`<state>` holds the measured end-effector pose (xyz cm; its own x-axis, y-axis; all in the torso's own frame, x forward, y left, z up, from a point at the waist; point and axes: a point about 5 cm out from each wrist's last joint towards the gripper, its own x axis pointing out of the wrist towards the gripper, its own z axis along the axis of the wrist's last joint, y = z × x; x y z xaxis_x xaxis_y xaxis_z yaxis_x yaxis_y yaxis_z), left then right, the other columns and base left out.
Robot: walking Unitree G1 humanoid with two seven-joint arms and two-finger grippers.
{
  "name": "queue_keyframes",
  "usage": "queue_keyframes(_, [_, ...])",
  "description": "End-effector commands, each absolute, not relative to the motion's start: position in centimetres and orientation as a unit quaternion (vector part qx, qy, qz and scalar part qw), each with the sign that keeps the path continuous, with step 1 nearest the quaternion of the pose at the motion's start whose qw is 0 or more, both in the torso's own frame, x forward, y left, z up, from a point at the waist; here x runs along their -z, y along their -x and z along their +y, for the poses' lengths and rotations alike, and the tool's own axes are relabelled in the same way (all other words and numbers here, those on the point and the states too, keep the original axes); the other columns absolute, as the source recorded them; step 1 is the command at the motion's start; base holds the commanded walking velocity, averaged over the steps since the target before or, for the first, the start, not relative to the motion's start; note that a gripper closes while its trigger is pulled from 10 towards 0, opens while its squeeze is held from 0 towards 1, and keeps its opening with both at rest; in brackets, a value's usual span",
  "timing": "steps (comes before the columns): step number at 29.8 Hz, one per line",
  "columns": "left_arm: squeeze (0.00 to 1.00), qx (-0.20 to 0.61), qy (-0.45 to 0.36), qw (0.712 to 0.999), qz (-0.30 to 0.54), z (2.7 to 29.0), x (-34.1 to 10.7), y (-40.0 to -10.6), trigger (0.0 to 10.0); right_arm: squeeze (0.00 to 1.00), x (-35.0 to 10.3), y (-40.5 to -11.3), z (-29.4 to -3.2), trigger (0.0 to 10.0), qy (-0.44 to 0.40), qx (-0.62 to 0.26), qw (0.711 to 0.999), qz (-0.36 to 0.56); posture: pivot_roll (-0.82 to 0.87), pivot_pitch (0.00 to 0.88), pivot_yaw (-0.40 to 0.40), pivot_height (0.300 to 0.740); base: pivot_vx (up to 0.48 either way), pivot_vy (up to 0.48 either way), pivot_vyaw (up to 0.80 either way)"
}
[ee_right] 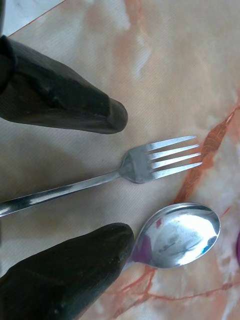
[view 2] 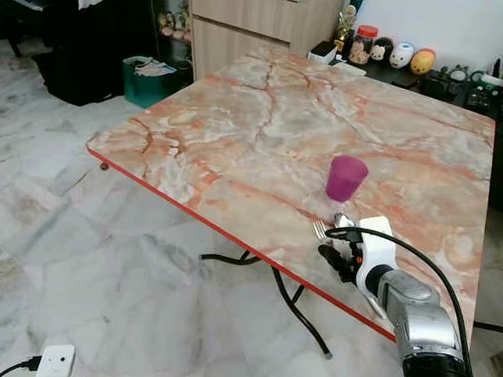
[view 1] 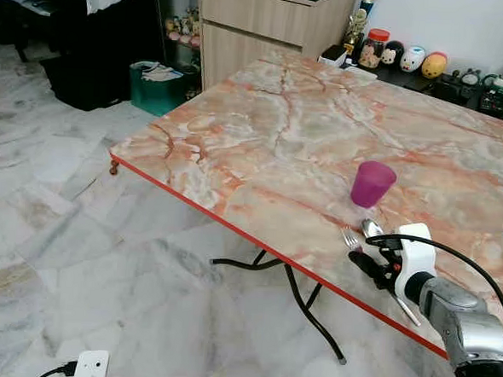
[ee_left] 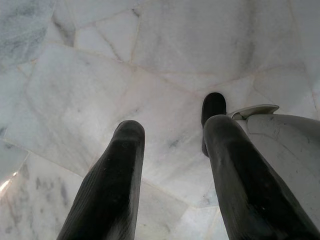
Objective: Setting the table
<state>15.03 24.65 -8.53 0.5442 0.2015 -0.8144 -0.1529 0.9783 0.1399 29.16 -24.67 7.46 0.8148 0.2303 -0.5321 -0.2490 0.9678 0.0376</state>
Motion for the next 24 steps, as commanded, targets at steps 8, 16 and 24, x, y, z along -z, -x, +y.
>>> queue_keyframes(8, [0.0,-0.093,-0.032,0.875,0.474,24.77,8.58,-14.86,10.0,0.0,-6.88,-29.13,-24.47,2.7,0.019,-0.131,0.95,0.282,0.03,0.0,-0.011,0.74,0.0,0.0,0.0])
queue_keyframes(16, [0.0,-0.092,-0.033,0.875,0.475,24.76,8.59,-14.86,10.0,0.0,-6.65,-29.26,-24.53,10.0,0.026,-0.126,0.95,0.285,0.03,0.0,-0.011,0.74,0.0,0.0,0.0])
queue_keyframes(24, [0.0,-0.091,-0.034,0.874,0.475,24.76,8.6,-14.84,10.0,0.0,-6.43,-29.26,-24.55,1.8,0.027,-0.123,0.95,0.286,0.03,0.0,-0.009,0.74,0.0,0.0,0.0])
